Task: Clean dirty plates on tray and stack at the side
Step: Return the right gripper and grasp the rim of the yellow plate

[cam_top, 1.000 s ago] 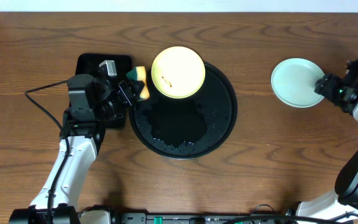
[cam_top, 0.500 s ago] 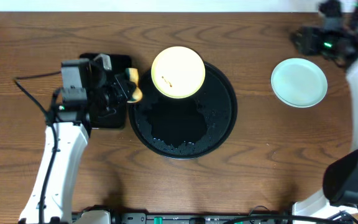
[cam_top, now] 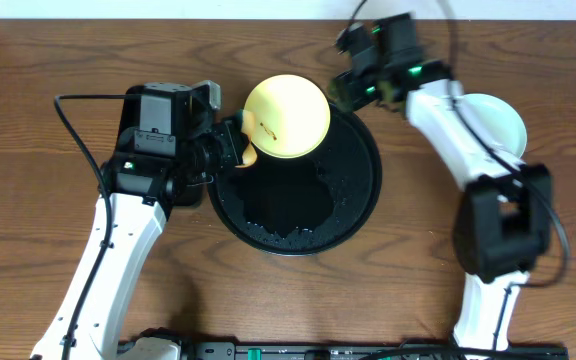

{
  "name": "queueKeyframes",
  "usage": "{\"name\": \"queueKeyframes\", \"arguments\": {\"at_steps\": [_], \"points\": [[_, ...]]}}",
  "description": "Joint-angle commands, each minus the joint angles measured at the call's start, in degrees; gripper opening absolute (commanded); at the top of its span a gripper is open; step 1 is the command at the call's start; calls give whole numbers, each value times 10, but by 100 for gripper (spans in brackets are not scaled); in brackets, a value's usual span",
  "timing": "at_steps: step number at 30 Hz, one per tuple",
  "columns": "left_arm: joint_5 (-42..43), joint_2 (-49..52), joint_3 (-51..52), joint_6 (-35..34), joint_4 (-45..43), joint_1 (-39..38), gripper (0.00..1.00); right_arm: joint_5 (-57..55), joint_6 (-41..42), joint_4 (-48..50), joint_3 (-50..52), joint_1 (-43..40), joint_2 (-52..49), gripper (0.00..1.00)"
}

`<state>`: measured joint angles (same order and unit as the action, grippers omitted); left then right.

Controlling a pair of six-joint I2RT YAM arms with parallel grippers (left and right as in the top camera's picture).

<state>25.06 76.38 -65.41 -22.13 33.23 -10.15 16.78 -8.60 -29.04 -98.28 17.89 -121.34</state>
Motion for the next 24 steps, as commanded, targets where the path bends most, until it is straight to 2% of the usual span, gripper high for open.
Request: {"name": "queueKeyframes", "arguments": {"at_steps": [1, 10, 18, 20, 24], "points": [[-21, 2, -7, 11, 5, -8, 8, -35, -7, 26, -3, 23, -29, 58], [-23, 4, -3, 11, 10, -9, 8, -52, -7, 103, -2, 54, -86, 49], [-30, 4, -3, 11, 11, -9, 8, -58, -7, 121, -2, 54, -131, 47], [-37, 4, -3, 11, 13, -9, 8, -58, -7, 122, -2, 54, -133, 41], [-38, 5, -3, 11, 13, -9, 8, -58, -7, 126, -3, 54, -115, 15]]}}
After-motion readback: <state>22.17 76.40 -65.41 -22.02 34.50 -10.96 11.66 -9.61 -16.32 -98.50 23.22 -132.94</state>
